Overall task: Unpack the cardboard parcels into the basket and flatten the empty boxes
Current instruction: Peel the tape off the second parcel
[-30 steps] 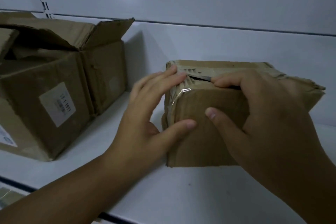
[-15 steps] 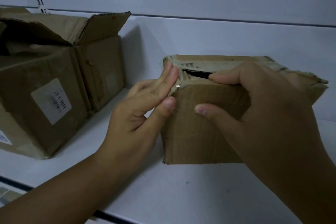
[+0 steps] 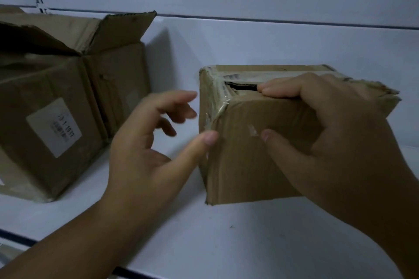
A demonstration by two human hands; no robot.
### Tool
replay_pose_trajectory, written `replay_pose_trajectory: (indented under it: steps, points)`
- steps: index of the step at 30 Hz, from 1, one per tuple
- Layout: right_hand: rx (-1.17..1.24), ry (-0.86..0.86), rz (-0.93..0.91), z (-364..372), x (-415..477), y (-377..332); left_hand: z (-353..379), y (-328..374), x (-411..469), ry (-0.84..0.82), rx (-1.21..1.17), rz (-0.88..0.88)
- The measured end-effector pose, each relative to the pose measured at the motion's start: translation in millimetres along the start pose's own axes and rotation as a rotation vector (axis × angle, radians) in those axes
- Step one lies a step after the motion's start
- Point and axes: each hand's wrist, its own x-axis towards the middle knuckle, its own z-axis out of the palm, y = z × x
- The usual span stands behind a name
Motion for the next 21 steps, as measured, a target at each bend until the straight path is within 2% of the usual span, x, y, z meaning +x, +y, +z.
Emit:
replay_pose_trajectory:
  steps: [3, 5, 9, 12, 15, 21]
  points:
    - [-0.02, -0.049, -0.07, -4.4, 0.2, 7.0, -5.9, 6.2, -0.5, 0.038, 0.215, 0.198]
    - [-0.033, -0.043, -0.103, -5.6, 0.6, 12.3, -3.8, 18.9, -5.0, 0.043, 0.407, 0.27]
    - [-0.118, -0.019, -0.218, -7.5, 6.4, 20.1, 25.0, 41.7, -10.4, 0.005, 0.534, 0.116]
    - [-0.099, 0.026, -0.236, -2.9, 5.0, 20.2, 37.3, 40.4, -4.7, 0.072, 0.514, -0.009]
    - [-0.012, 0.044, -0.157, -0.1, 0.6, 16.4, 40.4, 36.9, -5.8, 0.124, 0.519, 0.03]
    - [0.02, 0.038, -0.117, 0.7, -1.2, 16.2, 36.1, 35.8, -7.6, 0.146, 0.529, 0.132]
